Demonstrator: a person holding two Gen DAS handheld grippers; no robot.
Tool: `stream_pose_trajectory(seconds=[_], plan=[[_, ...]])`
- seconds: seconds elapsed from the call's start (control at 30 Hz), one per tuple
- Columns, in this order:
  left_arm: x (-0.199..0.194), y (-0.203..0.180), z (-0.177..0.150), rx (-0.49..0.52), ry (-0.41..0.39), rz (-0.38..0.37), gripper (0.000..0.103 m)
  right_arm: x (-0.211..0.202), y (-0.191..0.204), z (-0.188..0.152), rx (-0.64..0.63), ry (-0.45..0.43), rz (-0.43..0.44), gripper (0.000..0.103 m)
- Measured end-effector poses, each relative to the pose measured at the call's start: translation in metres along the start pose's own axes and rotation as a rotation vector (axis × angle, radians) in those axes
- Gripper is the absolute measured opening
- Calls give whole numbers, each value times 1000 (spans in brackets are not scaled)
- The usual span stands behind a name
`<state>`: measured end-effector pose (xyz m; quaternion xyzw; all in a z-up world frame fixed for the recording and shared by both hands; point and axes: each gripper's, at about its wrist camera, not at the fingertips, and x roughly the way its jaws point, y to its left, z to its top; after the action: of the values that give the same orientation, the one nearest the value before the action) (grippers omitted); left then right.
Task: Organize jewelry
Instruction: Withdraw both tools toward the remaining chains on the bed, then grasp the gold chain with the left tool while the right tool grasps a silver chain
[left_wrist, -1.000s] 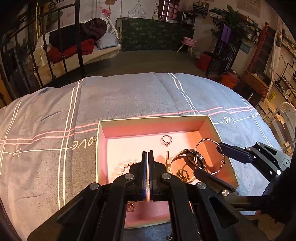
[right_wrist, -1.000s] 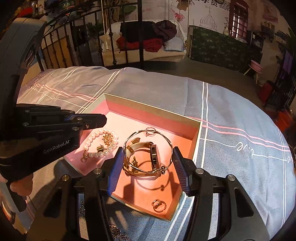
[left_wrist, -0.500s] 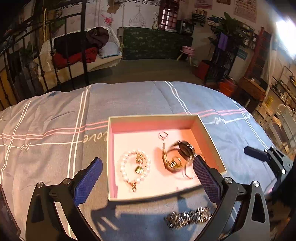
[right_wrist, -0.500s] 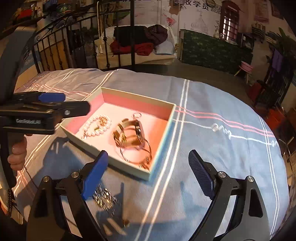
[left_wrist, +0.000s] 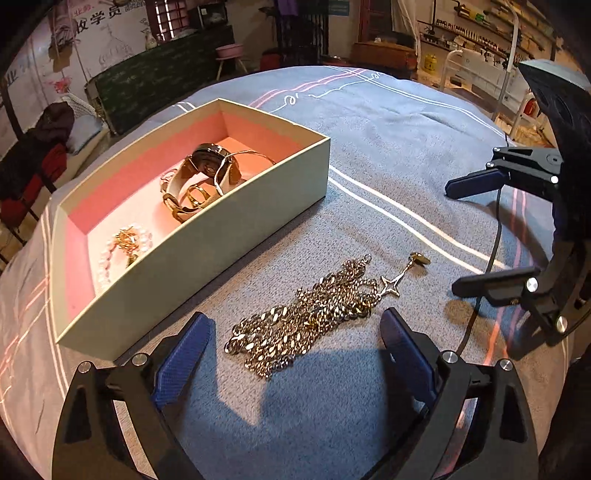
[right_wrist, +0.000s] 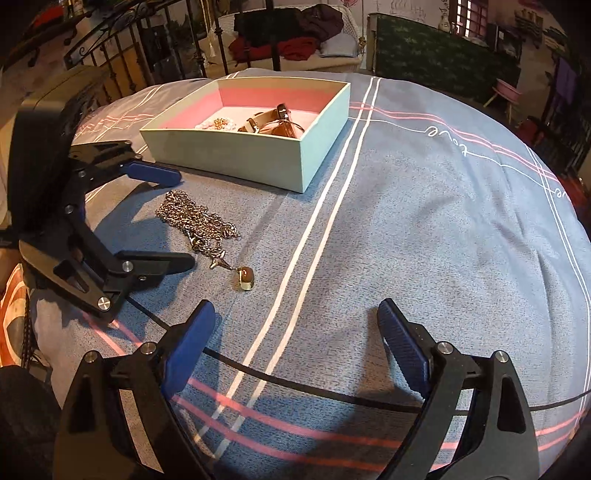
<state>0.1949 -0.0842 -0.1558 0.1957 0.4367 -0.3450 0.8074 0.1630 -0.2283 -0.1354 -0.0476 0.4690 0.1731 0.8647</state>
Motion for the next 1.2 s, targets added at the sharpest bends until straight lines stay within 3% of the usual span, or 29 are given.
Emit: stream_pose_trajectory(seconds=[0.03, 0.07, 0.1, 0.13, 0.17, 0.2, 0.3, 0.5, 0.73, 0.77, 0.8, 0.9, 1.0, 1.2], plan=[[1, 3, 0, 1, -12, -24, 87, 1, 1, 1, -8, 2, 1, 90], [-1, 4, 0, 1, -28, -40, 75, 2, 3, 1, -17, 5, 0, 90], [-3, 5, -1, -1, -41, -51, 57, 2, 5, 2, -23, 6, -4, 90], [-5, 5, -2, -5, -55, -61, 45, 3, 6, 3, -25, 9, -5, 90], [-7, 6, -2, -22, -63, -73, 19, 3, 8, 3, -29, 10, -6, 91], [-7, 8, -2, -52, -67, -86, 15, 4, 9, 4, -32, 9, -7, 92], [-11, 13, -9, -115, -99, -118, 15, 7, 16, 7, -37, 16, -9, 93], [-34, 37, -20, -360, -198, -208, 15, 19, 42, 22, -98, 39, 31, 93], [-62, 34, -29, -379, -234, -112, 14, 23, 36, 20, -49, 34, 83, 92], [-65, 35, -31, -385, -240, -110, 15, 21, 34, 16, -47, 31, 84, 88], [-66, 36, -32, -394, -243, -114, 14, 19, 34, 13, -50, 18, 66, 78], [-71, 38, -32, -406, -248, -98, 11, 14, 32, 10, -26, 2, 100, 36], [-78, 40, -30, -416, -262, -92, 2, 12, 35, 12, -43, 4, 70, 17], [-83, 40, -29, -392, -253, -65, 1, 9, 34, 11, -21, -10, 81, 17]])
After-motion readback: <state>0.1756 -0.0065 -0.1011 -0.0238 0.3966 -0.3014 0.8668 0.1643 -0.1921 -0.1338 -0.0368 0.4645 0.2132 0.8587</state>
